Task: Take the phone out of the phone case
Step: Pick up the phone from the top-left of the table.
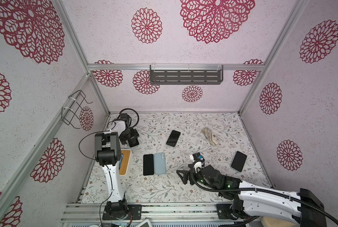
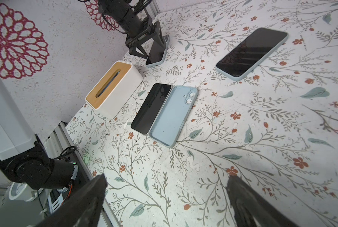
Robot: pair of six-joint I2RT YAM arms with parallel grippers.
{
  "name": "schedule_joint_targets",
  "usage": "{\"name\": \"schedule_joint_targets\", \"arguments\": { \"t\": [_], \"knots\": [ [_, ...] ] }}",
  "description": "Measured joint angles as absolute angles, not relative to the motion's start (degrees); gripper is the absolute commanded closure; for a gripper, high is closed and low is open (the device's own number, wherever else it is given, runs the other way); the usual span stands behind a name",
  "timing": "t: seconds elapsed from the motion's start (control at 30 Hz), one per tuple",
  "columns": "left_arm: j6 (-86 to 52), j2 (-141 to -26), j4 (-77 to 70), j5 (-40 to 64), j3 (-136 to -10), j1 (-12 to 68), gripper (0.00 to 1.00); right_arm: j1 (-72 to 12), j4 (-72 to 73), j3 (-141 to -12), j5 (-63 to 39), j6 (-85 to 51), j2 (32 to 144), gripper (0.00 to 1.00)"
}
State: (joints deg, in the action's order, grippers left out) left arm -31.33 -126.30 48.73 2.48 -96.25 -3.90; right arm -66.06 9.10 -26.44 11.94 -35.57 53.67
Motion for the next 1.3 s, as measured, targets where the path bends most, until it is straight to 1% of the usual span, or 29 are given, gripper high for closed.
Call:
{"name": "schedule_joint_targets", "arguments": {
  "t": [0.3,0.37,0.57,0.67,0.83,0.9,1.1,1.3],
  "knots": [
    [-30.9,-128.3,52.1,0.5,-99.8,-2.9,0.07,-66.1,9.2,-26.3,11.9,-35.6,53.7,0.01],
    [-30.7,-128.9,53.1,-0.6,-100.7,-2.4,0.04,-66.1,9.3,-26.2,11.9,-35.6,53.7,0.01],
    [-30.2,-130.2,55.0,-2.8,-102.5,-1.5,0.04,-66.1,10.0,-25.5,11.8,-35.6,53.6,0.01],
    [-30.2,-130.7,55.9,-3.1,-103.3,-1.5,0.08,-66.1,10.0,-25.5,11.8,-35.5,53.1,0.01],
    [-30.2,-131.2,56.8,-3.1,-104.1,-1.5,0.09,-66.1,9.9,-25.5,11.8,-35.2,51.6,0.01],
    [-30.3,-131.3,56.9,-3.0,-104.2,-1.5,0.12,-66.1,9.6,-25.6,11.9,-34.7,51.1,0.01],
    [-30.5,-131.7,57.5,-2.8,-104.9,-1.5,0.14,-65.4,9.1,-25.6,11.8,-33.4,50.7,0.01],
    [-30.2,-131.7,57.5,-2.4,-105.0,-1.7,0.25,-61.8,9.3,-25.6,8.9,-33.2,52.1,0.01]
  ]
}}
